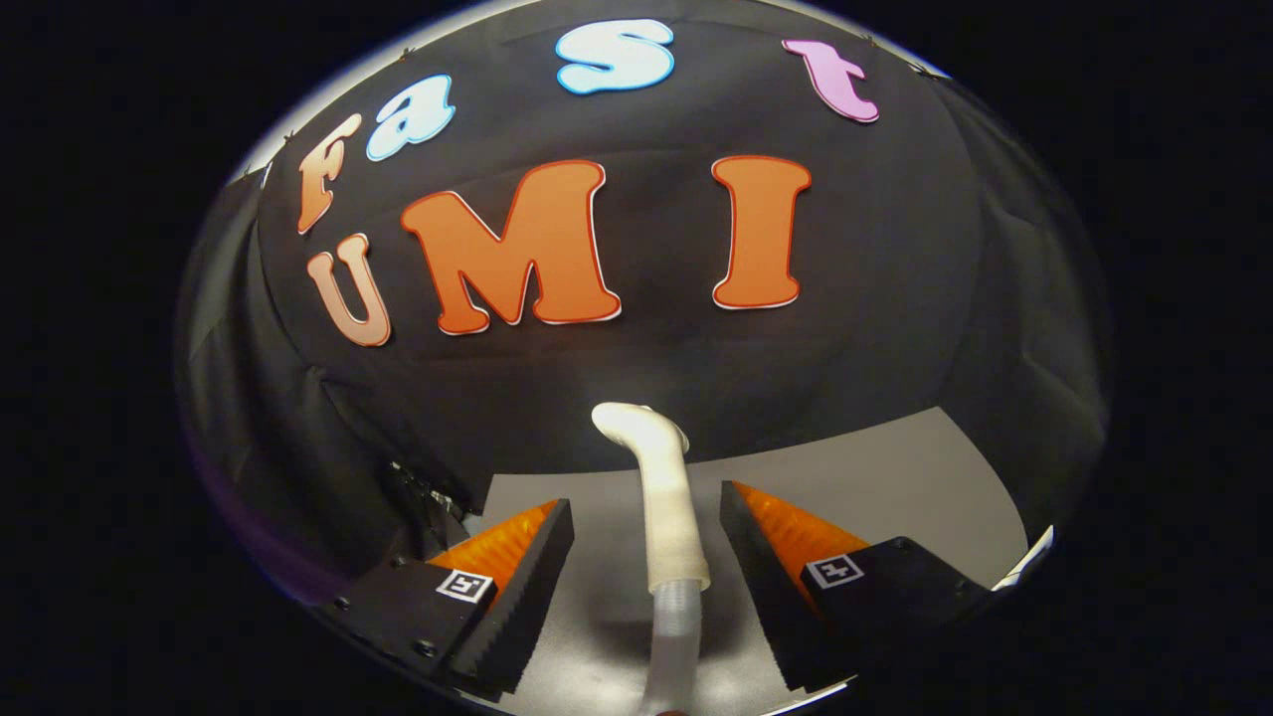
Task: Iron the clothes twice with a garment steamer, once on the left side and once on the right side.
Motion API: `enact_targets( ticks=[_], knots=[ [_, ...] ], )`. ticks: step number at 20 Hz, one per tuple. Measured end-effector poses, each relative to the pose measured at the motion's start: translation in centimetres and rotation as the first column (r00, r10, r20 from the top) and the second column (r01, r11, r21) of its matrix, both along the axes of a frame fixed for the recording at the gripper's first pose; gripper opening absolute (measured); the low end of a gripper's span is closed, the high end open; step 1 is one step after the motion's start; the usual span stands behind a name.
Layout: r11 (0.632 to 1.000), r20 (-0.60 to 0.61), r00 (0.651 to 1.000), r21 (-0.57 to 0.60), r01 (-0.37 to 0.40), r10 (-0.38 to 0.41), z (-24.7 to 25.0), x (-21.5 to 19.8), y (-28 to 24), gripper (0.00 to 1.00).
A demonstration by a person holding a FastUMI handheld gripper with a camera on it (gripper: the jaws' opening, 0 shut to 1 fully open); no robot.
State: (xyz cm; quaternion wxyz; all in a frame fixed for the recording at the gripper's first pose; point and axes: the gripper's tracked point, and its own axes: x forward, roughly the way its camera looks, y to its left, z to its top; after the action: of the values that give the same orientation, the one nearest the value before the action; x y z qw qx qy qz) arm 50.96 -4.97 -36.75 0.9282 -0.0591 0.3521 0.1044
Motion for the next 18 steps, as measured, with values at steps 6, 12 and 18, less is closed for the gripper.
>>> enact_targets(
  ticks=[6,12,18],
  knots=[
    [1.000,-0.104,0.994,0.002,0.021,-0.020,-2.8,0.6,-0.9,0.99],
    [1.000,-0.172,0.985,-0.020,0.013,-0.016,-4.4,0.5,-0.9,0.65],
    [0.999,-0.154,0.988,0.016,0.029,-0.027,-3.6,0.1,-0.9,0.40]
  ],
)
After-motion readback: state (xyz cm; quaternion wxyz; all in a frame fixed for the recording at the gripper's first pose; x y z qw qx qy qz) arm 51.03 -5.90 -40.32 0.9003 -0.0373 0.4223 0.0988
